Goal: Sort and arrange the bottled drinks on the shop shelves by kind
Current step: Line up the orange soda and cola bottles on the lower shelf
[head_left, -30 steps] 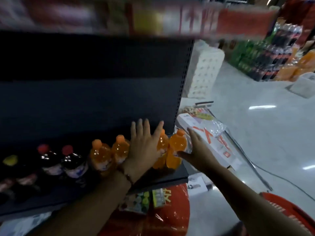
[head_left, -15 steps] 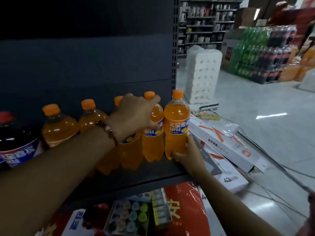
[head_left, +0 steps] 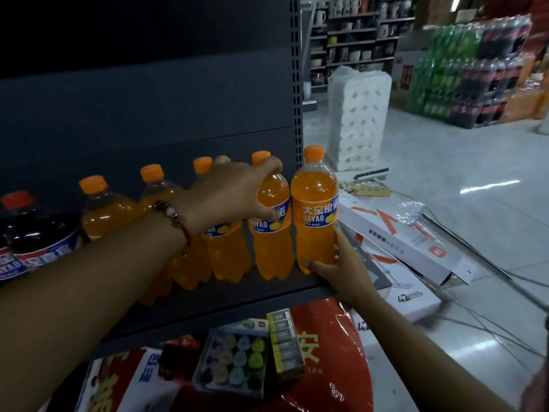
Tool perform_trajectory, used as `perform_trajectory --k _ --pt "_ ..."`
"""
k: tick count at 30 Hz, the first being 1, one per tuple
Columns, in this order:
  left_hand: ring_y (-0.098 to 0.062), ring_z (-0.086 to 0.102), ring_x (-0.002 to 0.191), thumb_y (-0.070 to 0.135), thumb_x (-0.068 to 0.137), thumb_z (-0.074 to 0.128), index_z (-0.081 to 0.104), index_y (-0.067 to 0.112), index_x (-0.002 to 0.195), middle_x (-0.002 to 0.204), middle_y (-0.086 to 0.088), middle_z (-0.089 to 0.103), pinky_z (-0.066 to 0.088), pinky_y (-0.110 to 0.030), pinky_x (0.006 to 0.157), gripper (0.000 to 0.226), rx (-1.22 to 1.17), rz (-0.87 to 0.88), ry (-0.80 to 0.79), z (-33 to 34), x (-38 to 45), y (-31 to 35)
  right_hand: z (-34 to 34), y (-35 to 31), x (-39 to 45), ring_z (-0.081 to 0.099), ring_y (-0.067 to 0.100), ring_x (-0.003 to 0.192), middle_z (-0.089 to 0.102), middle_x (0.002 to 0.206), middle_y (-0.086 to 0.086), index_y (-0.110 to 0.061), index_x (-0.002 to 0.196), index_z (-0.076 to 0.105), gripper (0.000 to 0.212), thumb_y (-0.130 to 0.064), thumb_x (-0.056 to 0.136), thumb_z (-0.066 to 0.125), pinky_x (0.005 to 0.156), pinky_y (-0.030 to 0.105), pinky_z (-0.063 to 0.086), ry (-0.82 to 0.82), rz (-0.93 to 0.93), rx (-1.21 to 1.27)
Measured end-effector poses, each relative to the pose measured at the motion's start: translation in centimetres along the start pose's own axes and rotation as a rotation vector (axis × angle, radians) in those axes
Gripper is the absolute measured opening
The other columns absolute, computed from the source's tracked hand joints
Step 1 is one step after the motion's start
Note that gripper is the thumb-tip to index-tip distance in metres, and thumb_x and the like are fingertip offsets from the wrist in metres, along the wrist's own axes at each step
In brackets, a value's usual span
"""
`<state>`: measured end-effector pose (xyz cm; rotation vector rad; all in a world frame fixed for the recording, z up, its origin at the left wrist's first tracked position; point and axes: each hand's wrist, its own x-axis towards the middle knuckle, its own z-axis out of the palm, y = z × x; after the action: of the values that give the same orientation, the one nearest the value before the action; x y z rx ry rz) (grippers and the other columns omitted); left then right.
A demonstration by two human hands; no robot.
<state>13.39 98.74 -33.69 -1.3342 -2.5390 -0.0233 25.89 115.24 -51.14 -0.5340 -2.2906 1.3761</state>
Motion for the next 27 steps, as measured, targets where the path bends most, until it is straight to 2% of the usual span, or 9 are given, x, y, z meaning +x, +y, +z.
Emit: perform_trajectory --k 6,9,10,12,15,18,22,25,27 --pt "-0.031 0.050 0.119 0.074 0.071 0.065 0.023 0.044 0.137 0.095 0.008 0.061 0.026 -0.052 0.109 0.084 -0.022 -0.042 -0.015 0.4 0.2 0.0 -0.5 -0.9 -0.1 0.045 0.020 0.126 0.047 0.140 -0.006 -0.036 0.141 0.029 0.083 -0.030 0.075 0.079 0.097 0.040 0.045 -0.034 0.039 0.025" --pt "-0.029 0.055 0.119 0.072 0.074 0.064 0.001 0.040 0.150 0.117 -0.001 0.067 0.010 -0.056 0.116 0.104 0.051 -0.029 0.012 0.9 0.0 0.4 -1.1 -1.6 -0.1 0.047 0.022 0.128 0.045 0.143 -0.002 -0.033 0.145 0.022 0.091 -0.031 0.074 0.079 0.097 0.042 0.048 -0.082 0.040 -0.038" --pt "-0.030 0.052 0.125 0.074 0.073 0.062 -0.011 0.041 0.150 0.130 -0.007 0.062 0.003 -0.057 0.117 0.112 0.090 -0.024 0.036 0.9 -0.3 0.7 -1.4 -2.0 -0.1 0.048 0.019 0.126 0.045 0.144 -0.003 -0.032 0.146 0.018 0.095 -0.032 0.074 0.080 0.094 0.039 0.050 -0.106 0.029 -0.024" --pt "-0.035 0.029 0.144 0.080 0.070 0.058 -0.027 0.044 0.146 0.155 -0.018 0.033 -0.005 -0.058 0.117 0.119 0.117 -0.046 0.103 0.4 -1.3 0.7 -2.4 -3.6 -0.3 0.043 0.019 0.132 0.037 0.151 -0.002 -0.032 0.151 0.008 0.105 -0.038 0.074 0.079 0.097 0.039 0.049 -0.069 0.023 0.052" --pt "-0.031 0.007 0.150 0.080 0.070 0.058 -0.024 0.043 0.147 0.163 -0.014 0.010 -0.005 -0.056 0.118 0.118 0.125 -0.135 0.234 -0.9 -4.2 -1.9 -4.4 -8.2 -0.6 0.028 0.020 0.142 0.024 0.158 0.001 -0.027 0.153 0.008 0.103 -0.052 0.076 0.071 0.108 0.041 0.032 0.153 -0.116 -0.047" --pt "-0.031 0.002 0.151 0.075 0.071 0.063 -0.019 0.039 0.150 0.164 -0.011 0.008 -0.004 -0.055 0.119 0.119 0.094 -0.286 0.207 -1.5 -6.4 -5.2 -5.2 -14.8 -0.2 0.034 0.018 0.137 0.033 0.152 -0.001 -0.027 0.150 0.021 0.083 -0.046 0.083 0.066 0.105 0.037 0.036 0.222 -0.415 -0.297" --pt "-0.036 -0.003 0.150 0.071 0.068 0.069 -0.019 0.044 0.149 0.161 -0.009 0.023 -0.009 -0.060 0.116 0.123 -0.035 -0.345 0.140 0.1 -6.3 -5.5 -3.2 -22.8 2.6 0.040 0.023 0.134 0.040 0.147 0.003 -0.026 0.147 0.030 0.069 -0.042 0.088 0.061 0.106 0.039 0.039 -0.091 -0.645 -0.770" --pt "-0.036 -0.004 0.149 0.060 0.074 0.072 -0.006 0.043 0.152 0.154 -0.005 0.038 -0.009 -0.061 0.116 0.112 -0.097 -0.281 0.181 1.4 -6.2 -4.6 -1.7 -25.2 5.1 0.045 0.028 0.130 0.045 0.144 0.011 -0.019 0.146 0.034 0.059 -0.037 0.094 0.055 0.102 0.039 0.040 -0.316 -0.462 -0.999" --pt "-0.035 0.009 0.149 0.059 0.076 0.071 0.010 0.040 0.151 0.144 -0.005 0.051 -0.013 -0.054 0.117 0.099 -0.019 -0.210 0.244 2.2 -6.3 -4.6 -1.3 -25.3 5.9 0.053 0.026 0.120 0.055 0.134 0.011 -0.015 0.138 0.048 0.045 -0.033 0.097 0.051 0.096 0.037 0.044 -0.368 -0.410 -1.185"
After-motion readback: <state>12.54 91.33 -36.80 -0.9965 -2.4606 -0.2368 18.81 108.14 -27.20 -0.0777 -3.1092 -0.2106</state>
